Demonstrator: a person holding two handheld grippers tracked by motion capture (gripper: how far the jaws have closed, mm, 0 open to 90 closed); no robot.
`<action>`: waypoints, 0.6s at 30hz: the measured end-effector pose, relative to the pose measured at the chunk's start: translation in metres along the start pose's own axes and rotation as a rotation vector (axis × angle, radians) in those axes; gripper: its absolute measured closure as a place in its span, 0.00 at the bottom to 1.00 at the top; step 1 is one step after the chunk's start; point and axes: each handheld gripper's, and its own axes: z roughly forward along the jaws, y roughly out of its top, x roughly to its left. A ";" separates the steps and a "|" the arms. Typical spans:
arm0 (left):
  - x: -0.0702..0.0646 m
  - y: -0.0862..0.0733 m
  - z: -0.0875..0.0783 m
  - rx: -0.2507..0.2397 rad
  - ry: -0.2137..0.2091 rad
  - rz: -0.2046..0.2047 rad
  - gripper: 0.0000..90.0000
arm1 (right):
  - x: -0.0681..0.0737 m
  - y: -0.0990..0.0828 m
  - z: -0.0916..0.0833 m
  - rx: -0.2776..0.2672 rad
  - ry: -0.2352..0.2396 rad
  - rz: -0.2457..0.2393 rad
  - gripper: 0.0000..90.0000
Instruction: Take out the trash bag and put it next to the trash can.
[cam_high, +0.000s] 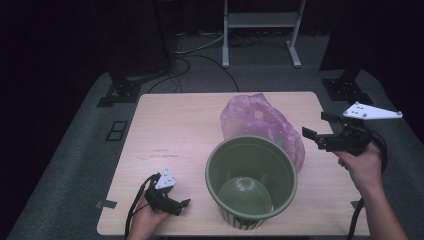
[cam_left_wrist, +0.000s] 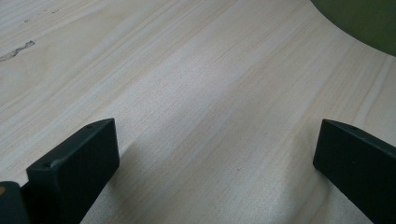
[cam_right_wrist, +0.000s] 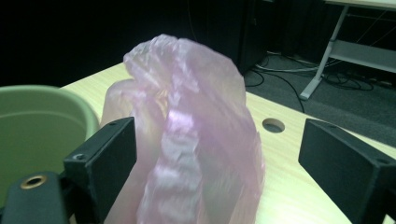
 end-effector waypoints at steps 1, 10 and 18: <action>0.000 0.000 0.000 0.000 0.000 0.000 0.00 | 0.001 -0.003 -0.002 0.001 0.002 0.001 0.11; 0.000 0.000 0.000 0.002 0.000 0.000 0.00 | 0.015 -0.047 -0.010 0.035 0.032 -0.018 0.11; 0.000 0.000 0.000 0.002 0.000 0.000 0.00 | 0.026 -0.085 -0.014 0.014 0.052 -0.018 0.11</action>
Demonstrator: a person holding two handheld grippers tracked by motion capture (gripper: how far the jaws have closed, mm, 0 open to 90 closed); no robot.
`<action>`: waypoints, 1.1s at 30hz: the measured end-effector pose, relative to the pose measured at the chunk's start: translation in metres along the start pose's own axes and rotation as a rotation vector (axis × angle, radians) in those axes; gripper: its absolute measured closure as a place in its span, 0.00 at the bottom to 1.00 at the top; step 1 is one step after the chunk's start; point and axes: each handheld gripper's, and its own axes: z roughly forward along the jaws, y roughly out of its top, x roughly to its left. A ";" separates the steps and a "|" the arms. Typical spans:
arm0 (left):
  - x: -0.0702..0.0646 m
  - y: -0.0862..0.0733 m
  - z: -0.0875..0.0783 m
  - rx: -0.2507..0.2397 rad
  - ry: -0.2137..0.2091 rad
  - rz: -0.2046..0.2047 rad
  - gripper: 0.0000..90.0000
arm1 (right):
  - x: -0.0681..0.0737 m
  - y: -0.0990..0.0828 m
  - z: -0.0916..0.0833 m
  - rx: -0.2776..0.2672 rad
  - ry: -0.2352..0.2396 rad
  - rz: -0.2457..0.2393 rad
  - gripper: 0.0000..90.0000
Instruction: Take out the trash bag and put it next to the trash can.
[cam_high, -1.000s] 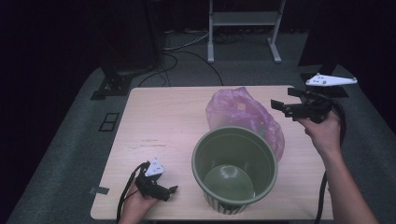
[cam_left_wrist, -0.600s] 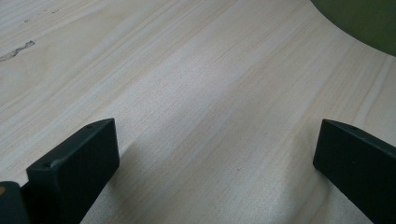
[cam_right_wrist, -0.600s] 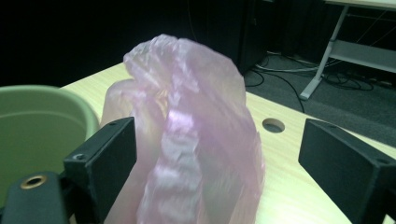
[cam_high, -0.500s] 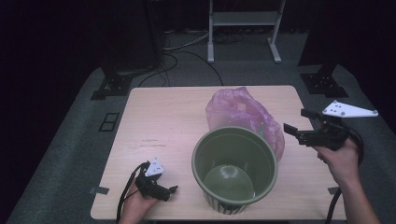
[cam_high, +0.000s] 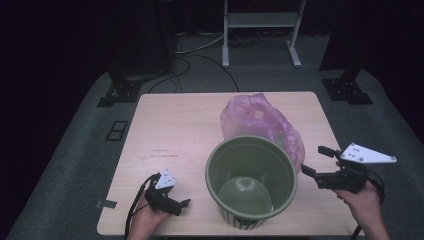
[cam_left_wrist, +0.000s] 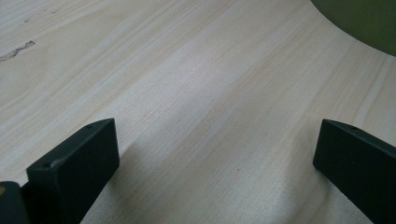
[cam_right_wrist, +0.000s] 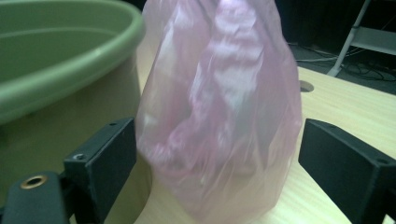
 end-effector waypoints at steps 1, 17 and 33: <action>0.000 0.000 0.000 0.000 0.000 0.000 0.00 | 0.001 -0.005 -0.001 0.001 0.000 0.004 0.11; 0.000 0.000 0.000 0.000 0.001 -0.001 0.00 | -0.001 -0.070 0.006 0.122 -0.027 0.052 0.11; 0.000 0.000 0.000 0.000 0.001 -0.001 0.00 | -0.012 -0.105 0.026 0.320 -0.067 0.049 0.11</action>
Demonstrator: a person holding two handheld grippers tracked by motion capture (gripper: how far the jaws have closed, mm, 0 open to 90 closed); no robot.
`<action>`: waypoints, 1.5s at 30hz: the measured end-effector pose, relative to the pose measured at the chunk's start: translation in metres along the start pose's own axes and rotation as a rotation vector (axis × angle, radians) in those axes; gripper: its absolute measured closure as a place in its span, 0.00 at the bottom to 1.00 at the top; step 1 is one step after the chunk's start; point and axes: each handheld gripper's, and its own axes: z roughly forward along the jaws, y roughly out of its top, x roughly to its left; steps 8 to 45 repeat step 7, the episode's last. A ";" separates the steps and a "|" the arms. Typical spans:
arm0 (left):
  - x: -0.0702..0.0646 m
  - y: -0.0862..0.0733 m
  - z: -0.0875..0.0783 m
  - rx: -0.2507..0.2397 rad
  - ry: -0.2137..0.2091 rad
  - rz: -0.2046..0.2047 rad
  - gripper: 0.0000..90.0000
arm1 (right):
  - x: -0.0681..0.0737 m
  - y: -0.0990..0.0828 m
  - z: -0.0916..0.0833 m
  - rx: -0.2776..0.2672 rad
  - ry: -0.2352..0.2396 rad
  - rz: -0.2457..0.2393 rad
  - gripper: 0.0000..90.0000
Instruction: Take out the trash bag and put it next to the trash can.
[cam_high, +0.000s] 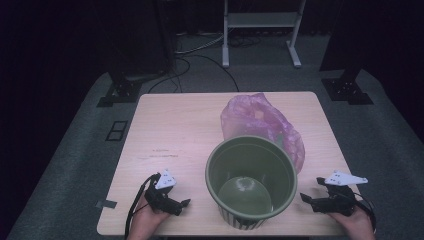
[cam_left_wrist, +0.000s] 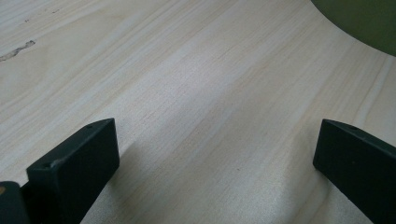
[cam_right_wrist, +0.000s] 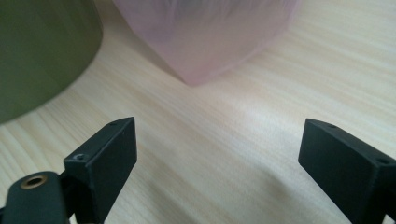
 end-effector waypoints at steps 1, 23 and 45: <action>0.000 0.000 0.000 0.000 0.000 0.000 0.00 | 0.000 -0.001 0.002 0.014 0.000 0.003 0.11; 0.000 0.000 0.000 0.000 0.000 0.000 0.00 | 0.001 -0.005 0.009 0.059 -0.011 -0.015 0.11; 0.000 0.000 0.000 0.000 0.000 0.000 0.00 | 0.001 -0.005 0.009 0.059 -0.011 -0.015 0.11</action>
